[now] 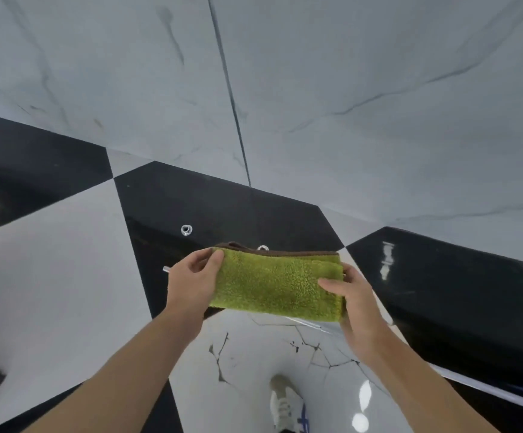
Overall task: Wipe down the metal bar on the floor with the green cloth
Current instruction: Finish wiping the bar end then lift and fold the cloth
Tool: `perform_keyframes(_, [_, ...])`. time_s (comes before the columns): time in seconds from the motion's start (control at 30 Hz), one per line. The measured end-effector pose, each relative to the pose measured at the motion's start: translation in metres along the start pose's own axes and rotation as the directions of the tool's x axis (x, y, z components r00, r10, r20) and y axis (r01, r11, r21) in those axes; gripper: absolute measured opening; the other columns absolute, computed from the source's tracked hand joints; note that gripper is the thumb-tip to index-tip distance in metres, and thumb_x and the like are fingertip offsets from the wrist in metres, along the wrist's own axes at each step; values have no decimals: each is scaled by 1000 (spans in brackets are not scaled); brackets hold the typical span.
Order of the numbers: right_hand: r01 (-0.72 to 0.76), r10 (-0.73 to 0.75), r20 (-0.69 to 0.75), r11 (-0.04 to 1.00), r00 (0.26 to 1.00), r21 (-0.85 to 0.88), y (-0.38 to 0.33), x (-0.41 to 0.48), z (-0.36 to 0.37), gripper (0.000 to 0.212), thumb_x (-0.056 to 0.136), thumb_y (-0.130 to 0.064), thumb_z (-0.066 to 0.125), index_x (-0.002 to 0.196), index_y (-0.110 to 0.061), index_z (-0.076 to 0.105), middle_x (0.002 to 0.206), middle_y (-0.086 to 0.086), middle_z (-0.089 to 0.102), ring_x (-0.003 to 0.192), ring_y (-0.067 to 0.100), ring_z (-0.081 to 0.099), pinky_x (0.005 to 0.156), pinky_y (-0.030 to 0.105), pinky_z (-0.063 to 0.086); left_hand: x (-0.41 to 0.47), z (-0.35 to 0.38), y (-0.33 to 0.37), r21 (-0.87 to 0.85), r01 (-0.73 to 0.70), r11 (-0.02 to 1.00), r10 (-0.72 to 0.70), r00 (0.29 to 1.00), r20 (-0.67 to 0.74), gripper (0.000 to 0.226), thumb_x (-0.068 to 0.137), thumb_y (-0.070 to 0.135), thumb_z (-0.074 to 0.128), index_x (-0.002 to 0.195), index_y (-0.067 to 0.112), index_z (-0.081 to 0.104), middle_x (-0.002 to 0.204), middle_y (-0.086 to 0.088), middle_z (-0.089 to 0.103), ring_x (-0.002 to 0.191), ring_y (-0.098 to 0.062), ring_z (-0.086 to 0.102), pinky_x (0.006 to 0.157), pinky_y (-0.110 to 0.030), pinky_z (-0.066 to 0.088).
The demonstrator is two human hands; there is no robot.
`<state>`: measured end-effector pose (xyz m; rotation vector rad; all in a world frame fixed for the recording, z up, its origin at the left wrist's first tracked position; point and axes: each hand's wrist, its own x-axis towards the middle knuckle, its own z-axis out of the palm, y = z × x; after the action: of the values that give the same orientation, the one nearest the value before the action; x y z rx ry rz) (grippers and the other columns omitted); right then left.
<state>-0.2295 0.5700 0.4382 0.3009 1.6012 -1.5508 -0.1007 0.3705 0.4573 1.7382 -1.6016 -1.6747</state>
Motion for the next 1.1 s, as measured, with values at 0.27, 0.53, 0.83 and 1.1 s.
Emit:
perform_keyframes(0.27, [33, -47, -100, 989, 994, -143, 33, 50, 115, 30, 91, -5, 74, 119, -15, 68, 110, 8, 76, 100, 24, 75, 90, 45, 61, 112, -76, 15, 46, 60, 997, -61, 998, 14, 23, 89, 23, 73, 111, 19, 73, 98, 6, 71, 100, -17, 64, 101, -44, 51])
perform_keyframes(0.53, [51, -105, -278, 980, 955, -194, 66, 125, 205, 24, 99, -17, 68, 122, -18, 63, 106, -5, 70, 97, 8, 66, 73, 18, 51, 252, -99, 3, 172, 26, 985, -53, 987, 153, 27, 86, 22, 76, 112, 20, 74, 107, 4, 75, 105, -18, 68, 102, -41, 51])
perform_keyframes(0.83, [-14, -116, -400, 951, 909, -309, 135, 252, 243, 21, 99, -26, 67, 118, -22, 62, 106, -4, 69, 97, 15, 66, 89, 40, 59, 380, -68, -47, 428, -146, 892, 54, 974, 219, 21, 91, 21, 70, 112, 20, 74, 86, 14, 69, 75, -2, 61, 75, -20, 53])
perform_keyframes(1.1, [-16, -241, -372, 821, 897, -571, 231, 402, 227, 18, 100, -23, 64, 115, -15, 62, 109, 1, 64, 85, 8, 60, 67, 22, 46, 498, 3, -165, 598, -251, 761, 112, 959, 261, 24, 94, 20, 65, 116, 13, 73, 106, -2, 74, 96, -16, 66, 90, -23, 48])
